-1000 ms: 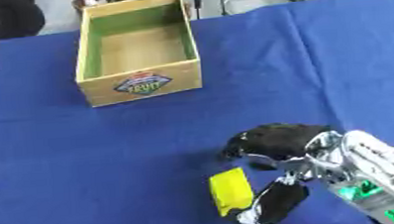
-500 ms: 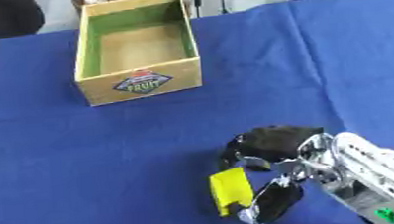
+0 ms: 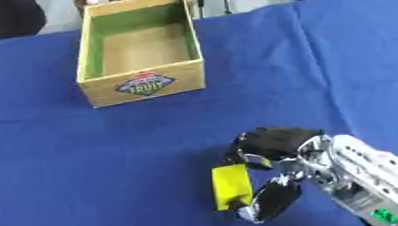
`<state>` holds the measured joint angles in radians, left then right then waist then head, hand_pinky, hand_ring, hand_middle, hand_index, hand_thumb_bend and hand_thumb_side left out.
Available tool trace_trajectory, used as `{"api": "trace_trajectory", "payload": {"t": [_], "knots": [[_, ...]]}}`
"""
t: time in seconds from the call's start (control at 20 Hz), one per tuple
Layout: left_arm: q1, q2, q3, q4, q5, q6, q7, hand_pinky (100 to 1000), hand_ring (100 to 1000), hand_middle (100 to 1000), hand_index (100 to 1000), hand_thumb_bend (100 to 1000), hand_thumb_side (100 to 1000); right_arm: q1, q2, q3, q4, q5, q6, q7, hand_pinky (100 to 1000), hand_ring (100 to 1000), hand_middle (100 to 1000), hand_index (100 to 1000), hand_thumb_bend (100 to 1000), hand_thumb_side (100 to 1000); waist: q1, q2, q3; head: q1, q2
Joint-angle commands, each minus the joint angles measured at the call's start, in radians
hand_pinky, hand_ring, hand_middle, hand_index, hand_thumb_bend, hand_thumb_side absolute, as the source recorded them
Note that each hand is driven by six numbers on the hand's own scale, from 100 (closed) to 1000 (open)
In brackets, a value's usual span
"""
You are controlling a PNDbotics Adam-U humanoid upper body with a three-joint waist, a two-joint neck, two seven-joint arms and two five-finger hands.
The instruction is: Pick up objects on the table and place them in the box.
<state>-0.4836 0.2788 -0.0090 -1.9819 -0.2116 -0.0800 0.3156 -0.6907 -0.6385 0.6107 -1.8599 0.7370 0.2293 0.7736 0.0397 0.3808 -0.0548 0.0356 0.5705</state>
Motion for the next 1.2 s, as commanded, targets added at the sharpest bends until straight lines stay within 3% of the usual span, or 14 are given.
{"api": "trace_trajectory", "payload": {"t": [0.05, 0.2, 0.25, 0.35, 0.55, 1.0, 1.2], "knots": [[-0.011, 0.003, -0.001, -0.018, -0.002, 0.000, -0.003, 319, 462, 445, 703, 100, 867, -0.012, -0.006, -0.006, 0.006, -0.006, 0.009, -0.014, 765, 751, 510, 591, 100, 319, -0.003, -0.017, 0.002, -0.002, -0.008], [-0.011, 0.003, -0.001, -0.018, -0.002, 0.001, -0.003, 318, 462, 444, 702, 100, 868, -0.012, -0.004, -0.016, -0.003, -0.025, 0.038, -0.037, 748, 729, 463, 500, 100, 181, -0.003, -0.017, 0.001, -0.002, -0.009], [-0.011, 0.003, -0.001, -0.018, -0.002, 0.002, -0.003, 319, 462, 444, 702, 100, 869, -0.013, -0.004, -0.021, -0.012, -0.034, 0.052, -0.048, 741, 714, 432, 431, 100, 109, -0.003, -0.018, 0.000, -0.001, -0.009], [-0.010, 0.004, -0.001, -0.018, -0.002, 0.002, -0.003, 319, 462, 443, 701, 100, 869, -0.017, -0.007, -0.035, -0.044, -0.056, 0.083, -0.072, 723, 682, 358, 355, 100, 134, -0.003, -0.019, -0.001, 0.000, -0.009], [-0.007, 0.006, 0.000, -0.018, -0.002, 0.003, -0.002, 319, 462, 443, 701, 100, 868, -0.032, -0.016, -0.076, -0.126, -0.103, 0.139, -0.102, 711, 648, 295, 313, 100, 141, -0.003, -0.022, -0.004, 0.001, -0.011], [-0.004, 0.011, 0.003, -0.018, -0.003, 0.003, 0.005, 318, 461, 442, 698, 100, 867, -0.143, -0.010, -0.217, -0.140, -0.173, 0.191, -0.223, 712, 627, 264, 298, 100, 162, -0.007, -0.023, 0.013, -0.022, -0.027], [-0.008, 0.008, -0.001, -0.018, -0.001, 0.001, 0.002, 316, 460, 441, 697, 100, 867, -0.220, 0.010, -0.266, -0.121, -0.160, 0.259, -0.244, 719, 623, 255, 296, 100, 171, -0.008, -0.015, 0.042, -0.061, -0.039]]}}
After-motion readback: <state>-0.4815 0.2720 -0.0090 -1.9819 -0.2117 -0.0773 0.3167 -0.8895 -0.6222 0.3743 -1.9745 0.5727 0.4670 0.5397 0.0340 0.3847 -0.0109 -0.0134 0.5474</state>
